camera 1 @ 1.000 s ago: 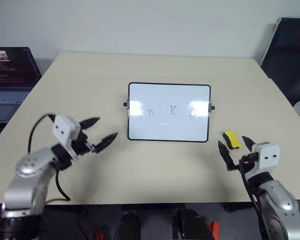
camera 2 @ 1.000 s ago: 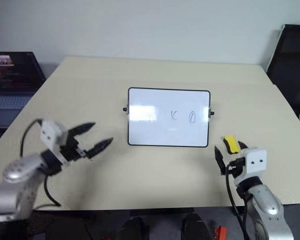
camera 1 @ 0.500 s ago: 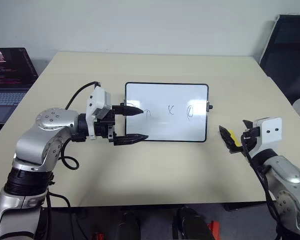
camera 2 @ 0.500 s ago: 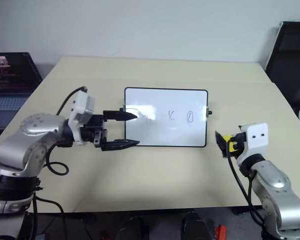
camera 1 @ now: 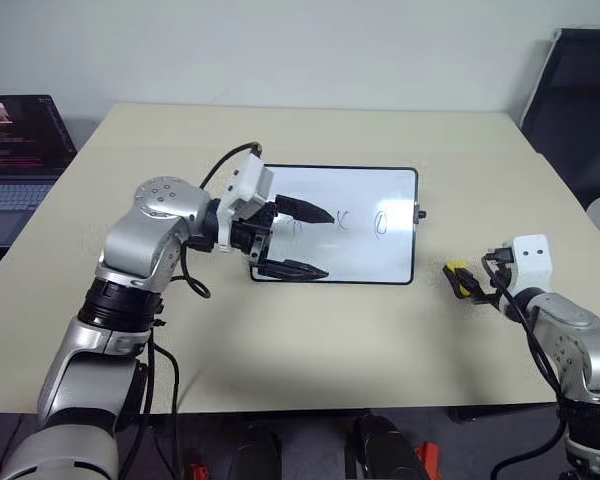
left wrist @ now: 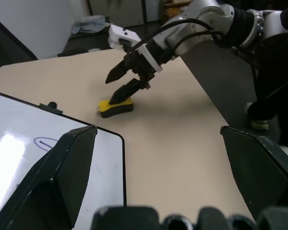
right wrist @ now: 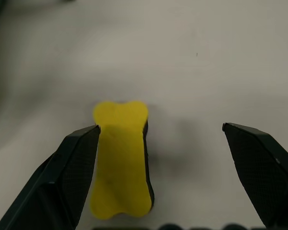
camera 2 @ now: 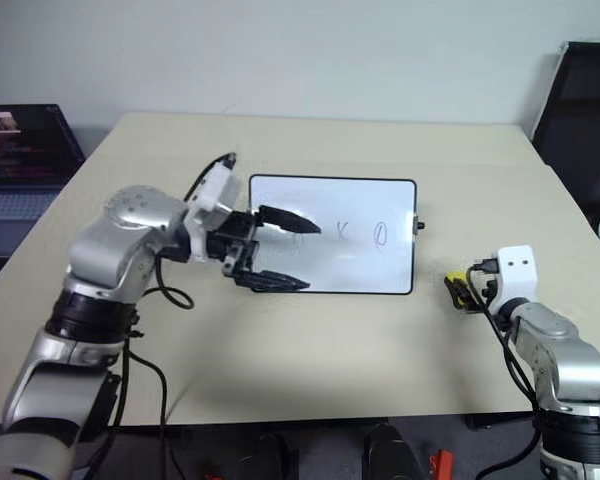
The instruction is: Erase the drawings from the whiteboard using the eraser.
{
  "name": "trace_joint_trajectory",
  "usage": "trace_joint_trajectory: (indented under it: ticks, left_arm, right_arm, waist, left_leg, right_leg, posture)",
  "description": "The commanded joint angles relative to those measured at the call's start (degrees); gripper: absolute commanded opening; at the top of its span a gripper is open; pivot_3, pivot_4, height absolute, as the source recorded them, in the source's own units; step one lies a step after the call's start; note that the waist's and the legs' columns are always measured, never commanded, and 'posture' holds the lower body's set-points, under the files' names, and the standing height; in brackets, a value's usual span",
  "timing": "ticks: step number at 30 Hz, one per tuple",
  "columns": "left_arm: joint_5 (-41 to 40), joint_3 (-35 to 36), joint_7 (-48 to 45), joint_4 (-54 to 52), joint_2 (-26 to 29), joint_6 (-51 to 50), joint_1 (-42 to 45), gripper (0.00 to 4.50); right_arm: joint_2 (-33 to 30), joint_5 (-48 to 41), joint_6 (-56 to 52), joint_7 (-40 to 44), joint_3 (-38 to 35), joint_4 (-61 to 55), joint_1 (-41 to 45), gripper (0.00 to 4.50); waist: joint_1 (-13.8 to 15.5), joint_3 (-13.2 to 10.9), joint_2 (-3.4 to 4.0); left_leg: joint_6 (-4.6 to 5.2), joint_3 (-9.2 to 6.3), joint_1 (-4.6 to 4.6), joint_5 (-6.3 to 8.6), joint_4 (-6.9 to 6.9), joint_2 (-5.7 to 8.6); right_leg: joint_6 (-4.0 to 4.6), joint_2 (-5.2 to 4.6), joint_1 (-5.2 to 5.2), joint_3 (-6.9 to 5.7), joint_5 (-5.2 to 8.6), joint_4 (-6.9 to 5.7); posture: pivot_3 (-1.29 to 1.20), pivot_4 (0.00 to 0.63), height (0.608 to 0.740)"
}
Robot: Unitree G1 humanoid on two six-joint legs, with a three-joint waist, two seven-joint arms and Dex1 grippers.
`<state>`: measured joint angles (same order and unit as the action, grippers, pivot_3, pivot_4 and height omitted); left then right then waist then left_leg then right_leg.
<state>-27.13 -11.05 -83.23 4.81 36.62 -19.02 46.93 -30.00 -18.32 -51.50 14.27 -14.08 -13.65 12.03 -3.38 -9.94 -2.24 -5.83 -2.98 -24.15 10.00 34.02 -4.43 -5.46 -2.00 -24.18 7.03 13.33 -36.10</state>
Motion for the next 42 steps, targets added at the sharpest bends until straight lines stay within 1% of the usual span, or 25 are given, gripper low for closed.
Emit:
trace_joint_trajectory:
  ticks: [1, 9, 14, 18, 20, 23, 26, 31, 35, 42]
  left_arm:
    - [0.3, 0.7, -1.4, -1.4, -0.2, 1.5, 0.9, 4.50]
    - [0.3, 1.5, -1.5, -1.8, 0.6, 1.6, 0.2, 4.50]
    - [0.6, 1.9, -0.7, -1.7, 0.5, 2.1, -0.3, 4.50]
    - [0.5, 2.0, -0.2, -1.9, 0.4, 2.0, -0.7, 4.50]
    - [0.4, 2.1, -0.1, -2.1, 0.4, 1.8, -0.9, 4.50]
    - [0.4, 2.1, -0.1, -2.2, 0.4, 1.8, -1.0, 4.50]
    - [0.4, 2.0, 0.0, -2.2, 0.3, 1.7, -1.0, 4.50]
    - [0.5, 2.0, -0.1, -2.0, 0.3, 1.8, -1.1, 4.50]
    - [0.4, 2.0, 0.0, -2.5, 0.4, 1.5, -1.1, 4.50]
    - [0.6, 2.0, 0.3, -3.3, 0.7, 1.6, -1.7, 4.50]
  right_arm:
    - [-1.0, 0.7, 2.0, 1.8, 0.9, -0.1, 0.9, 4.49]
    - [1.0, 2.1, 3.6, 1.3, 2.4, 1.2, 1.5, 4.49]
    - [-0.8, 5.9, 4.9, -1.0, 2.8, -0.1, 2.7, 4.49]
    - [-2.6, 6.2, 3.9, -0.9, 0.8, -2.1, 2.2, 4.49]
    - [-3.0, 5.4, 2.6, -0.8, -1.2, -3.2, 2.1, 4.49]
    - [-3.1, 4.6, 1.0, -0.1, -2.3, -4.8, 1.9, 4.49]
    - [-1.3, 2.9, -1.7, -0.1, -2.3, -7.7, 2.4, 4.49]
    - [4.4, 0.5, -5.8, -2.7, -2.1, -10.0, 4.2, 4.49]
    - [5.5, 3.7, -4.0, -4.5, 1.5, -8.0, 2.8, 4.49]
    - [6.0, 7.1, 1.6, -5.7, 2.9, -3.0, 1.6, 4.49]
  waist:
    - [0.0, 0.0, 0.00]
    - [0.0, 0.0, 0.00]
    - [0.1, 0.0, 0.03]
    - [0.1, 0.0, 0.03]
    - [0.1, 0.0, 0.03]
    - [0.1, 0.0, 0.03]
    - [0.0, 0.0, 0.03]
    - [0.0, 0.0, 0.04]
    - [-0.1, 0.0, 0.04]
    - [0.0, 0.0, 0.04]
  left_leg:
    - [0.00, -0.01, 0.00, 0.00, 0.00, 0.00]
    - [0.02, -0.03, 0.02, -0.01, 0.18, 0.00]
    - [0.02, -0.03, 0.02, -0.01, 0.21, 0.00]
    - [0.02, -0.03, 0.02, -0.01, 0.21, 0.00]
    - [0.02, -0.04, 0.02, -0.01, 0.20, 0.00]
    - [0.02, -0.04, 0.02, -0.02, 0.21, 0.00]
    - [0.02, -0.04, 0.07, -0.02, 0.23, 0.00]
    - [0.03, -0.05, 0.19, -0.02, 0.29, -0.03]
    - [0.05, -0.09, 0.26, -0.03, 0.34, -0.06]
    - [0.05, -0.08, 0.24, -0.03, 0.38, -0.07]
  right_leg:
    - [-0.01, 0.01, 0.00, 0.00, 0.01, 0.00]
    - [-0.04, 0.01, 0.05, 0.01, 0.01, -0.10]
    - [-0.04, 0.02, 0.03, 0.02, 0.01, -0.17]
    - [-0.05, 0.02, 0.03, 0.01, 0.02, -0.18]
    - [-0.05, 0.03, 0.03, 0.01, 0.02, -0.18]
    - [-0.04, 0.03, 0.03, 0.02, 0.02, -0.21]
    - [-0.04, 0.04, 0.03, 0.03, 0.02, -0.25]
    - [0.06, 0.13, -0.01, 0.10, 0.09, -0.63]
    - [0.14, 0.19, -0.02, 0.09, 0.15, -0.79]
    - [0.14, 0.21, -0.02, 0.10, 0.15, -0.79]
  posture:
    - [0.00, 0.150, 0.740]
    - [0.00, 0.150, 0.740]
    - [0.00, 0.150, 0.740]
    - [0.00, 0.150, 0.740]
    - [0.00, 0.150, 0.740]
    - [0.00, 0.150, 0.740]
    - [0.00, 0.150, 0.740]
    - [0.00, 0.150, 0.740]
    - [0.00, 0.150, 0.740]
    - [0.00, 0.150, 0.740]
